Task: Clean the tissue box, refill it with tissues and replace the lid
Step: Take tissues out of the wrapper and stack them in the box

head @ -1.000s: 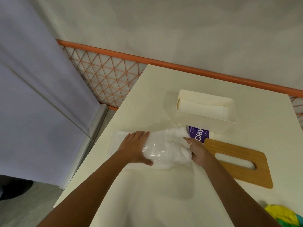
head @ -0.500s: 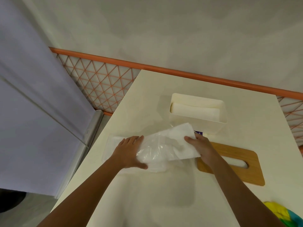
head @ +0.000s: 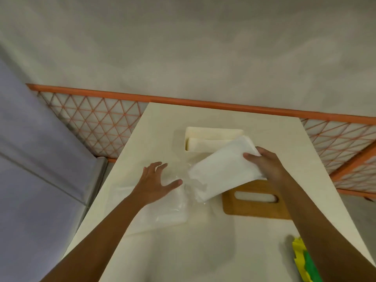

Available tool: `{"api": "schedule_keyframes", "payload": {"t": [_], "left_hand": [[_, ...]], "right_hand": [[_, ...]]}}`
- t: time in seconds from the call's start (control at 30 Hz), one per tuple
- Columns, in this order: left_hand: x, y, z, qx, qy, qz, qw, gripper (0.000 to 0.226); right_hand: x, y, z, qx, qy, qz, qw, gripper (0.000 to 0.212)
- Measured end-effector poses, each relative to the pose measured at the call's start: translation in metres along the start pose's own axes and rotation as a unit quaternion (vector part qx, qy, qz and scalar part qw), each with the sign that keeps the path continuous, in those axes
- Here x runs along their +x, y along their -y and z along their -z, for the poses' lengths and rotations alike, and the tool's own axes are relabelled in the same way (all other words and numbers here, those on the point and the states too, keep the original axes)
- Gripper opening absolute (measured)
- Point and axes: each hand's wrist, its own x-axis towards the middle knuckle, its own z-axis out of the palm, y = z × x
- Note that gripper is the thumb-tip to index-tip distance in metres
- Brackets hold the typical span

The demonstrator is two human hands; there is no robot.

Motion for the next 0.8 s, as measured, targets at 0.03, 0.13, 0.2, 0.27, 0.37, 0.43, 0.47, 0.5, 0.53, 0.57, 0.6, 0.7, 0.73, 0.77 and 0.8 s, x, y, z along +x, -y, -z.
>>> {"api": "schedule_keyframes", "payload": {"t": [0.03, 0.13, 0.2, 0.27, 0.37, 0.43, 0.47, 0.5, 0.53, 0.57, 0.6, 0.7, 0.73, 0.77, 0.8], "left_hand": [[0.005, -0.011, 0.001, -0.043, -0.003, 0.006, 0.999, 0.092], [0.018, -0.047, 0.0, -0.184, 0.001, 0.021, 0.983, 0.069], [0.026, -0.066, -0.001, -0.282, 0.01, 0.05, 0.958, 0.065], [0.034, -0.082, -0.004, -0.36, 0.032, 0.085, 0.929, 0.072], [0.044, -0.1, -0.009, -0.457, 0.084, 0.117, 0.878, 0.075], [0.046, -0.11, -0.01, -0.517, 0.107, 0.115, 0.842, 0.051], [0.049, -0.113, -0.01, -0.54, 0.113, 0.116, 0.826, 0.047], [0.051, -0.116, -0.01, -0.549, 0.111, 0.115, 0.82, 0.047], [0.054, -0.117, -0.008, -0.548, 0.104, 0.115, 0.822, 0.049], [0.058, -0.117, -0.007, -0.536, 0.086, 0.116, 0.832, 0.05], [0.06, -0.117, -0.004, -0.526, 0.069, 0.116, 0.839, 0.048], [0.072, -0.113, 0.002, -0.489, 0.02, 0.109, 0.865, 0.041], [0.077, -0.112, 0.004, -0.475, 0.009, 0.101, 0.874, 0.042], [0.081, -0.112, 0.007, -0.457, -0.002, 0.089, 0.885, 0.043], [0.086, -0.113, 0.009, -0.441, -0.016, 0.075, 0.894, 0.043]], "right_hand": [[0.0, 0.005, 0.005, 0.006, -0.01, 0.009, 1.0, 0.02], [-0.001, 0.019, 0.019, 0.031, -0.025, 0.032, 0.999, 0.017], [-0.002, 0.028, 0.024, 0.054, -0.024, 0.039, 0.997, 0.016], [-0.002, 0.034, 0.029, 0.085, -0.023, 0.042, 0.995, 0.016], [0.001, 0.038, 0.035, 0.127, -0.022, 0.041, 0.991, 0.019], [0.003, 0.037, 0.035, 0.15, -0.016, 0.033, 0.988, 0.024], [0.005, 0.036, 0.034, 0.157, -0.009, 0.024, 0.987, 0.025], [0.007, 0.033, 0.033, 0.163, 0.003, 0.012, 0.987, 0.027], [0.009, 0.03, 0.032, 0.164, 0.017, 0.0, 0.986, 0.028], [0.011, 0.027, 0.03, 0.159, 0.03, -0.009, 0.987, 0.029], [0.014, 0.024, 0.029, 0.149, 0.04, -0.016, 0.988, 0.03], [0.024, 0.02, 0.024, 0.132, 0.054, -0.025, 0.989, 0.031], [0.03, 0.019, 0.023, 0.127, 0.055, -0.027, 0.99, 0.031], [0.035, 0.019, 0.021, 0.119, 0.054, -0.027, 0.991, 0.033], [0.041, 0.02, 0.019, 0.108, 0.048, -0.024, 0.993, 0.037]]}}
